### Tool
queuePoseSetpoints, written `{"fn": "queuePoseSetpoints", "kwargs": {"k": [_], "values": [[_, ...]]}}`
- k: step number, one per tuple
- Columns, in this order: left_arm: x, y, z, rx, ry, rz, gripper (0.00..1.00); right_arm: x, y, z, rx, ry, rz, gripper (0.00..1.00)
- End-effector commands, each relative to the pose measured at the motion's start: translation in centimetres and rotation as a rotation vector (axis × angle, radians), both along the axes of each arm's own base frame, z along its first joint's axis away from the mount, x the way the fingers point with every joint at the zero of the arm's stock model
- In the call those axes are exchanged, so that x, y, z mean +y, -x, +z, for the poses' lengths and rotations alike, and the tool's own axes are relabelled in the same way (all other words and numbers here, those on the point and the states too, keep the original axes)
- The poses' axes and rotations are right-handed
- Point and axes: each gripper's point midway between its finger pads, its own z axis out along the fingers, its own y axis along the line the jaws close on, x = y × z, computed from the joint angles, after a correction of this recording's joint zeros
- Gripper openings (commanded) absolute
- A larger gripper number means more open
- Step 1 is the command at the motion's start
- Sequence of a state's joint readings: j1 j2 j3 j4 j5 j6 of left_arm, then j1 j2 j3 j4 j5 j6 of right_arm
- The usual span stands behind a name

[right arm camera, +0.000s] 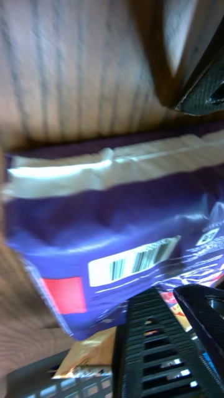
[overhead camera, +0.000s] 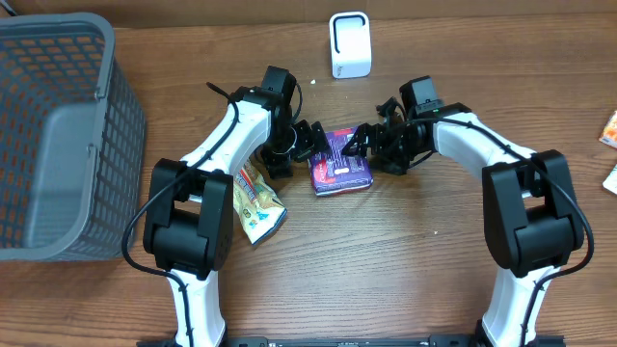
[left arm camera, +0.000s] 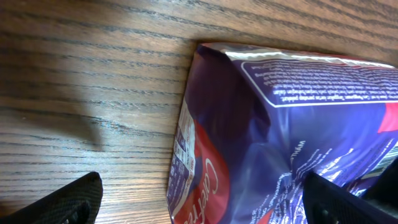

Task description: Scan the item barcode

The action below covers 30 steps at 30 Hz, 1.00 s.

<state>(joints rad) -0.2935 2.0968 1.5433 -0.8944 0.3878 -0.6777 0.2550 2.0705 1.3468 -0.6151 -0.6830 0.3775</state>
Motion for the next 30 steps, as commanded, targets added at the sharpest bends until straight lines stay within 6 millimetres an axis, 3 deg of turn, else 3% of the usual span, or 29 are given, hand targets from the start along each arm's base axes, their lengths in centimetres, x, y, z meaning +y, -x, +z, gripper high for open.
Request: {"fn": "queuePoseSetpoints", "kwargs": {"k": [1, 5, 13, 14, 16, 19, 22, 23, 25, 30], "values": [[-0.4, -1.1, 1.2, -0.044, 0.054, -0.036, 0.94, -1.6, -0.9, -0.2, -0.002, 0.006, -0.046, 0.82], [-0.1, -1.6, 1.4, -0.064, 0.037, -0.034, 0.95, -1.4, -0.8, -0.3, 0.003, 0.007, -0.043, 0.75], [1.5, -2.0, 0.7, -0.052, -0.058, 0.053, 0.92, 0.8, 1.3, -0.5, 0.059, 0.016, -0.005, 0.75], [1.3, -1.8, 0.6, -0.045, -0.059, 0.049, 0.91, 1.2, 1.4, -0.5, 0.056, 0.016, 0.003, 0.75], [0.8, -0.9, 0.3, -0.019, -0.067, 0.031, 0.75, 1.7, 1.4, -0.5, 0.044, 0.019, 0.014, 0.75], [-0.7, -0.1, 0.3, -0.008, -0.050, -0.006, 0.71, 1.7, 0.8, -0.3, 0.015, 0.009, 0.010, 0.75], [-2.2, 0.2, 0.4, -0.029, -0.038, -0.052, 0.60, 0.7, 0.3, 0.0, 0.021, 0.005, -0.010, 0.80], [-2.4, 0.2, 0.4, -0.038, -0.038, -0.065, 0.54, -0.1, 0.1, 0.3, 0.018, 0.014, -0.001, 0.92], [-2.5, 0.1, 0.4, -0.044, -0.036, -0.066, 0.45, -1.2, 0.0, 1.3, -0.010, 0.028, 0.046, 0.99], [-2.5, -0.6, 0.5, -0.077, -0.043, -0.063, 0.26, -5.3, -1.4, 3.6, -0.011, 0.144, 0.020, 1.00]]}}
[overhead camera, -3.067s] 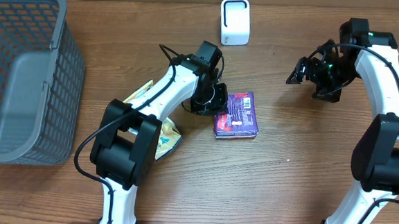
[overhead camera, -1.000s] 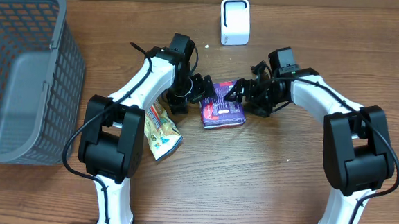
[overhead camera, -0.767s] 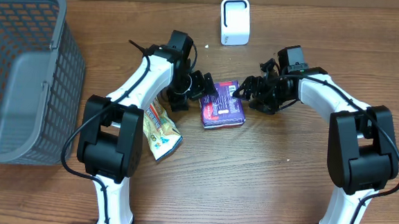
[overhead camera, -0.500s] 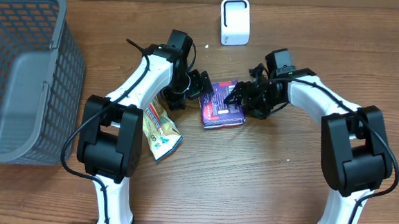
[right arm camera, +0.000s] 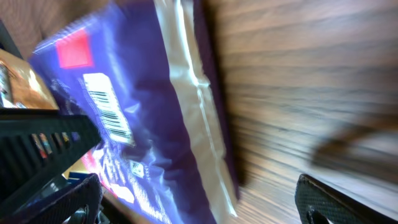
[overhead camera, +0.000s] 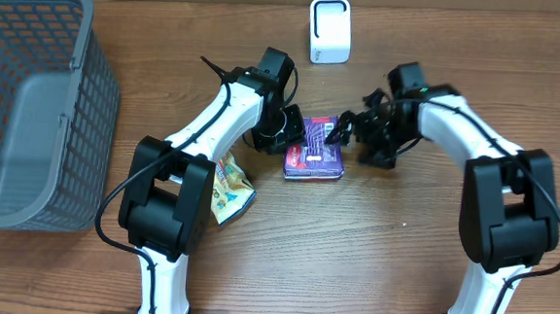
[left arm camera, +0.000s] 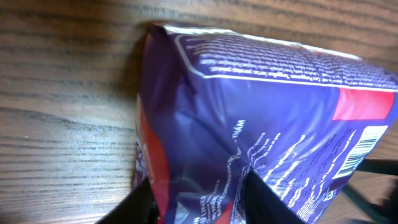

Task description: Scan the item barcode

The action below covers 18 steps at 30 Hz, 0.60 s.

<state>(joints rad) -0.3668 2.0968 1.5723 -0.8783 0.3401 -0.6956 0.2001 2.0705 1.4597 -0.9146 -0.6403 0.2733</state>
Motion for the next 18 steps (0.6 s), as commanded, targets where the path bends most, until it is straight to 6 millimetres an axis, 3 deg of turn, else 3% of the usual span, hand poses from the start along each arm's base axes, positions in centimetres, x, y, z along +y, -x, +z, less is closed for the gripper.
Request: {"fn": "queuePoseSetpoints", "kwargs": {"k": [1, 3, 4, 9, 12, 18], "values": [[0.0, -0.6, -0.1, -0.027, -0.012, -0.013, 0.24, -2.4, -2.8, 2.5, -0.117, 0.064, 0.007, 1.00], [0.0, -0.6, -0.1, -0.027, -0.012, -0.014, 0.06, -3.6, -3.3, 3.2, -0.128, 0.065, 0.006, 1.00], [0.0, -0.6, -0.1, -0.027, -0.011, -0.017, 0.04, -4.0, -3.3, 3.3, -0.127, 0.065, 0.000, 1.00], [-2.7, -0.4, 1.8, -0.002, 0.208, -0.061, 0.04, -5.3, -3.5, 3.3, -0.118, 0.066, -0.024, 1.00], [-4.1, -0.7, 4.6, 0.012, 0.429, -0.076, 0.04, -5.2, -3.5, 3.6, -0.114, 0.031, -0.030, 1.00], [-4.1, -2.2, 8.1, -0.025, 0.669, -0.102, 0.04, -4.6, -3.6, 4.4, -0.113, -0.043, -0.035, 1.00]]}}
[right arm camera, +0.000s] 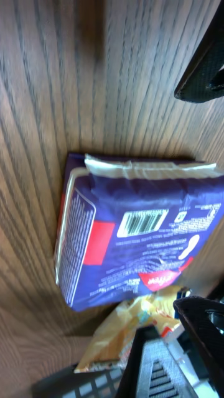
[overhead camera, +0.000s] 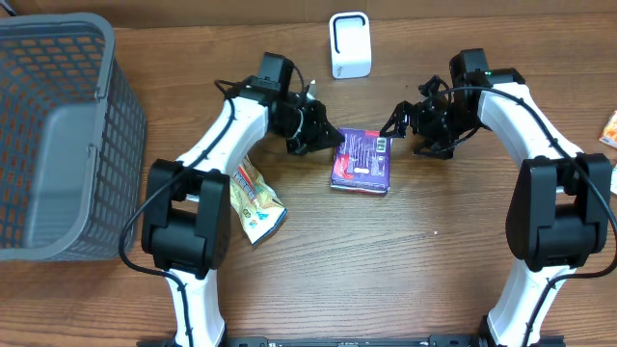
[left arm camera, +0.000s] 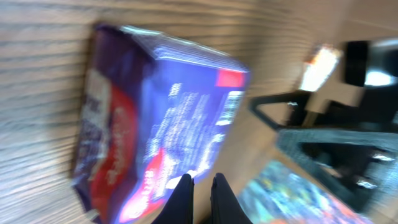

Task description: Scan the item barcode

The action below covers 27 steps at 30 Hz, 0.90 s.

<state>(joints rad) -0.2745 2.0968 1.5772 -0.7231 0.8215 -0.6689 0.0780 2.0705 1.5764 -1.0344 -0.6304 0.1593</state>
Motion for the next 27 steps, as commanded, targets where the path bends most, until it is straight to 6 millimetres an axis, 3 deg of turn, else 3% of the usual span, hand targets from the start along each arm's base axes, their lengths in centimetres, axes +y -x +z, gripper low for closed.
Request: {"fn": "queuePoseSetpoints", "kwargs": {"k": [1, 5, 6, 8, 11, 14, 16, 22, 25, 26, 27], "values": [[-0.2, -0.3, 2.9, -0.016, 0.189, -0.044, 0.04, -0.2, -0.9, 1.7, -0.046, -0.047, -0.007, 1.00], [1.5, -0.6, 1.6, -0.017, 0.106, -0.015, 0.04, -1.5, -0.9, 1.4, -0.033, -0.045, -0.038, 1.00], [2.4, -0.5, 0.4, 0.002, 0.022, 0.011, 0.10, -1.7, -0.8, 1.1, -0.025, -0.044, -0.043, 1.00], [2.9, 0.6, -1.9, 0.045, -0.113, 0.014, 0.42, -1.9, -0.6, 0.7, -0.014, -0.044, -0.048, 1.00], [0.7, 1.9, -2.9, 0.039, -0.119, -0.046, 0.72, -1.9, -0.7, 0.7, -0.020, -0.045, -0.048, 1.00], [-0.7, 2.0, -3.8, 0.012, -0.140, -0.069, 0.91, -1.9, -0.6, 0.7, -0.015, -0.044, -0.047, 1.00], [-1.1, 1.8, -4.4, 0.003, -0.138, -0.076, 0.89, -1.9, -0.5, 0.7, -0.011, -0.044, -0.047, 1.00], [-1.0, 2.3, -8.3, 0.078, -0.158, -0.081, 0.56, -1.9, -0.5, 0.7, -0.013, -0.044, -0.047, 1.00], [-1.7, 2.8, -9.5, 0.116, -0.113, -0.099, 0.23, -1.9, -0.5, 0.7, -0.013, -0.044, -0.047, 1.00], [-2.2, 2.8, -9.4, 0.122, -0.075, -0.106, 0.04, -1.9, -0.5, 0.7, -0.013, -0.043, -0.046, 1.00], [-2.5, 2.7, -9.1, 0.120, -0.046, -0.106, 0.04, -1.9, -0.4, 0.6, -0.024, -0.042, -0.030, 1.00]]}}
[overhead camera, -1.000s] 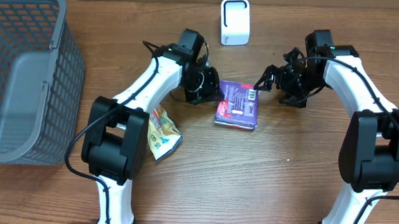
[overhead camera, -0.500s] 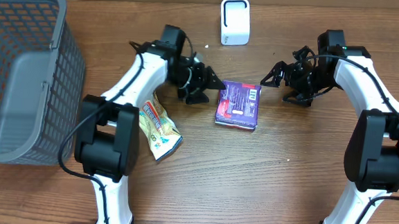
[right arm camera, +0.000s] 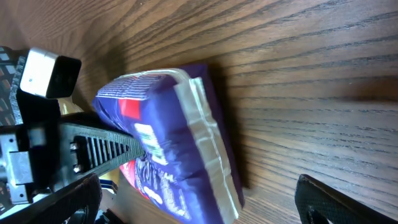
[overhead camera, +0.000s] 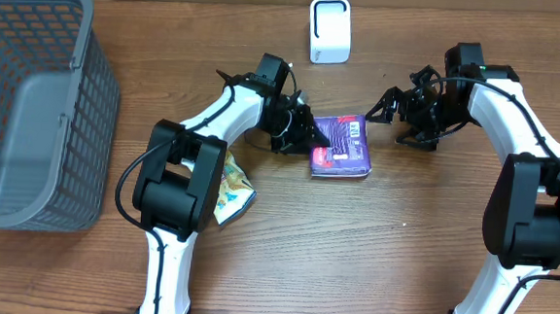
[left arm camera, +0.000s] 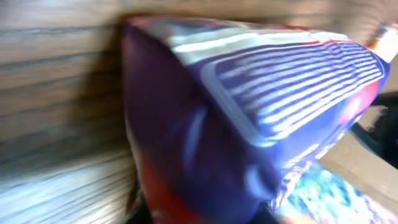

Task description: Scan the item barcode

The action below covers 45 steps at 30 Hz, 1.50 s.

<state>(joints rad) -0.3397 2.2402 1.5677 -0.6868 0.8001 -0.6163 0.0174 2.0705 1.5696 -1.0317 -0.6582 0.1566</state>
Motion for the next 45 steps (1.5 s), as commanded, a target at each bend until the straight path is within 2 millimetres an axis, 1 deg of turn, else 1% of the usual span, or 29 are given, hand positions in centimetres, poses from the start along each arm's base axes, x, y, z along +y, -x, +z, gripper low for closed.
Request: {"fn": "queuePoseSetpoints", "kwargs": {"k": [1, 2, 3, 4, 5, 6, 7, 10, 11, 12, 13, 15, 17, 20, 23, 24, 28, 33, 38, 39, 41, 42, 45], "values": [[-0.3, 0.7, -2.2, 0.063, 0.020, -0.005, 0.04, 0.2, 0.2, 0.4, -0.028, -0.012, 0.028, 1.00], [-0.4, 0.7, -1.8, 0.082, 0.050, 0.005, 0.04, 0.2, 0.4, 0.1, -0.020, -0.011, 0.028, 1.00], [-0.5, 0.6, -0.5, 0.114, 0.136, 0.013, 0.04, 0.2, 0.5, -0.1, -0.015, -0.012, 0.028, 1.00], [-0.7, 0.2, 1.5, 0.136, 0.267, 0.009, 0.04, 0.3, 0.7, -0.4, -0.014, -0.022, 0.027, 1.00], [-0.7, -0.1, 2.9, 0.136, 0.358, 0.001, 0.04, 0.4, 0.8, -0.5, -0.013, -0.034, 0.028, 1.00], [-0.6, -0.3, 3.8, 0.135, 0.409, -0.005, 0.04, 0.6, 0.8, -0.5, -0.015, -0.045, 0.029, 1.00], [-0.4, -0.7, 5.2, 0.126, 0.493, -0.017, 0.04, 0.9, 1.0, -0.6, -0.015, -0.076, 0.032, 1.00], [-0.2, -1.0, 6.3, 0.112, 0.561, -0.032, 0.04, 1.2, 0.9, -0.6, -0.020, -0.095, 0.033, 1.00], [-0.1, -1.1, 6.6, 0.106, 0.575, -0.035, 0.04, 1.7, 0.7, -0.1, -0.031, -0.133, 0.037, 1.00], [-0.1, -1.1, 6.6, 0.103, 0.577, -0.036, 0.04, 2.1, 0.6, 0.4, -0.039, -0.168, 0.041, 1.00], [-0.1, -1.1, 6.6, 0.103, 0.578, -0.037, 0.04, 3.0, 0.5, 1.5, -0.057, -0.250, 0.051, 1.00], [-0.2, -1.1, 6.6, 0.099, 0.577, -0.038, 0.04, 3.9, 0.4, 3.0, -0.073, -0.349, 0.064, 1.00], [-0.2, -1.2, 6.6, 0.096, 0.579, -0.039, 0.04, 4.5, 0.5, 3.7, -0.073, -0.401, 0.074, 1.00], [-0.2, -1.2, 6.6, 0.095, 0.578, -0.039, 0.04, 4.9, 0.7, 4.3, -0.072, -0.438, 0.079, 1.00], [-0.2, -1.2, 6.6, 0.091, 0.578, -0.040, 0.04, 5.0, 0.8, 4.6, -0.059, -0.459, 0.075, 0.83], [-0.2, -1.3, 6.6, 0.085, 0.577, -0.040, 0.04, 5.0, 0.9, 4.6, -0.053, -0.461, 0.074, 0.82], [-0.2, -1.9, 6.4, 0.073, 0.560, -0.027, 0.04, 5.0, 1.5, 4.6, -0.010, -0.462, 0.064, 0.79], [-0.5, -3.2, 7.0, 0.057, 0.571, -0.007, 0.04, 5.0, 2.0, 4.4, 0.018, -0.454, 0.057, 0.79], [-0.8, -3.8, 7.4, 0.044, 0.579, 0.000, 0.04, 4.8, 2.0, 4.0, 0.023, -0.427, 0.054, 0.79], [-0.8, -4.0, 7.4, 0.046, 0.575, 0.008, 0.04, 4.7, 2.0, 3.9, 0.023, -0.420, 0.054, 0.73], [-0.8, -4.1, 7.4, 0.047, 0.575, 0.011, 0.04, 4.7, 2.0, 3.9, 0.019, -0.421, 0.055, 0.72], [-0.8, -4.1, 7.4, 0.047, 0.576, 0.010, 0.04, 4.7, 1.8, 3.9, 0.008, -0.420, 0.058, 0.67], [-0.8, -4.1, 7.4, 0.056, 0.576, 0.013, 0.04, 4.8, 1.3, 3.9, -0.023, -0.421, 0.064, 0.64]]}}
